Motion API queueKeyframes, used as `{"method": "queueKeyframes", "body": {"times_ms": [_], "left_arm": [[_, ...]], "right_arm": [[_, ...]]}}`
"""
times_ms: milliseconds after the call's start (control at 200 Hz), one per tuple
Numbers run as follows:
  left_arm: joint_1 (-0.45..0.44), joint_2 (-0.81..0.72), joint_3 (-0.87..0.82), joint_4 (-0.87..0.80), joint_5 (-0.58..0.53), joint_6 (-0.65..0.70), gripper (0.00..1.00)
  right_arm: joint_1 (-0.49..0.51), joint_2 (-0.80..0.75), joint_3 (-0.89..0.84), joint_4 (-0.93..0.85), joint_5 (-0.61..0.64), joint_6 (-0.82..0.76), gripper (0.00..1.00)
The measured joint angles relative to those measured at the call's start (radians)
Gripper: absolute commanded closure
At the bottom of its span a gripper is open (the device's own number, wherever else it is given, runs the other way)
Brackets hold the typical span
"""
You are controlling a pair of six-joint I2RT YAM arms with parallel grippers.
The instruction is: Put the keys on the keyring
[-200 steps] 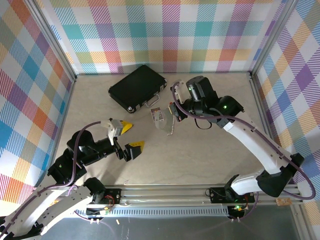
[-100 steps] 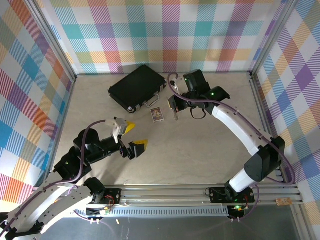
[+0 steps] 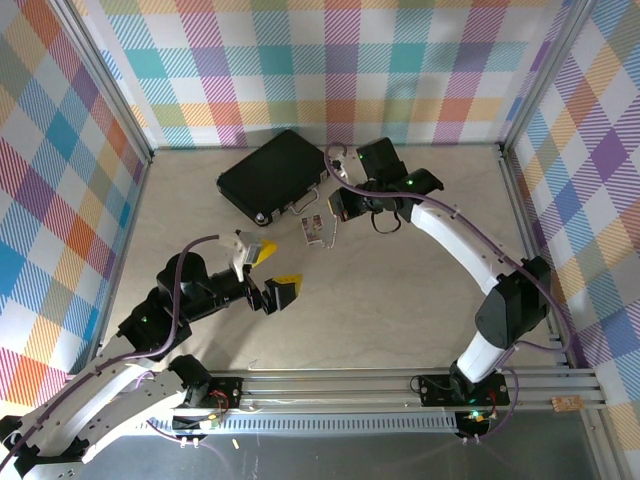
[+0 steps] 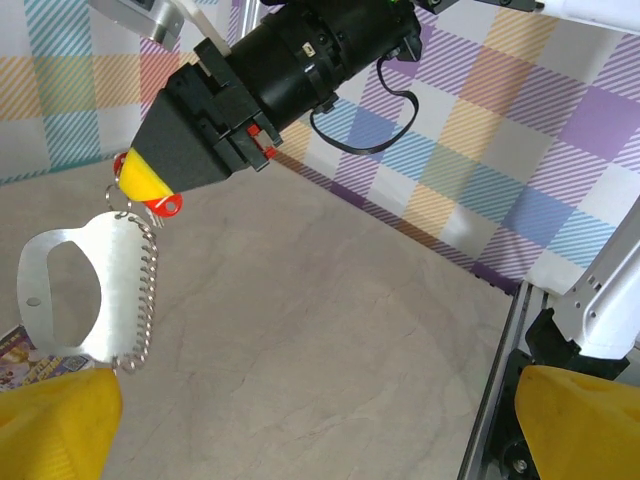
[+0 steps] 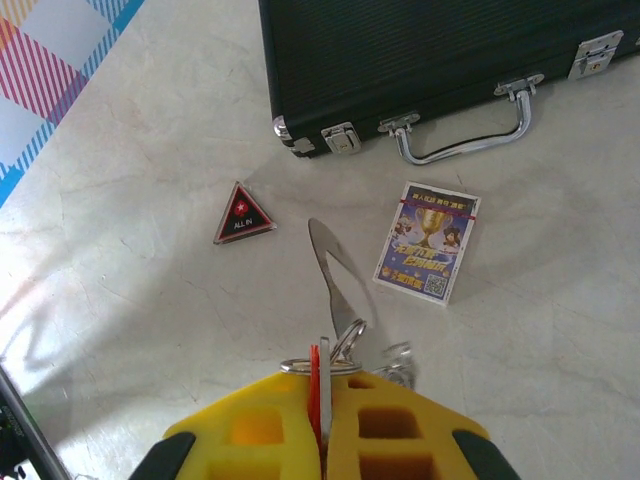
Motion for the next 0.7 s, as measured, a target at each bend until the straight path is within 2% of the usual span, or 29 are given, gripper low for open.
{"method": "queueKeyframes", "body": {"times_ms": [485,700], "left_arm": [[0.000,0.014,0.002,0.031,0.008,-0.024,0.00],[0.000,0.014,0.002,0.045,0.008,-0.026,0.00]], "right_arm": [[-0.001,-0.003,-0.139,0.070,-0.024,0.050,1.00],[-0.001,-0.055,-0.224,0.098,-0.039,0.074,1.00]]}}
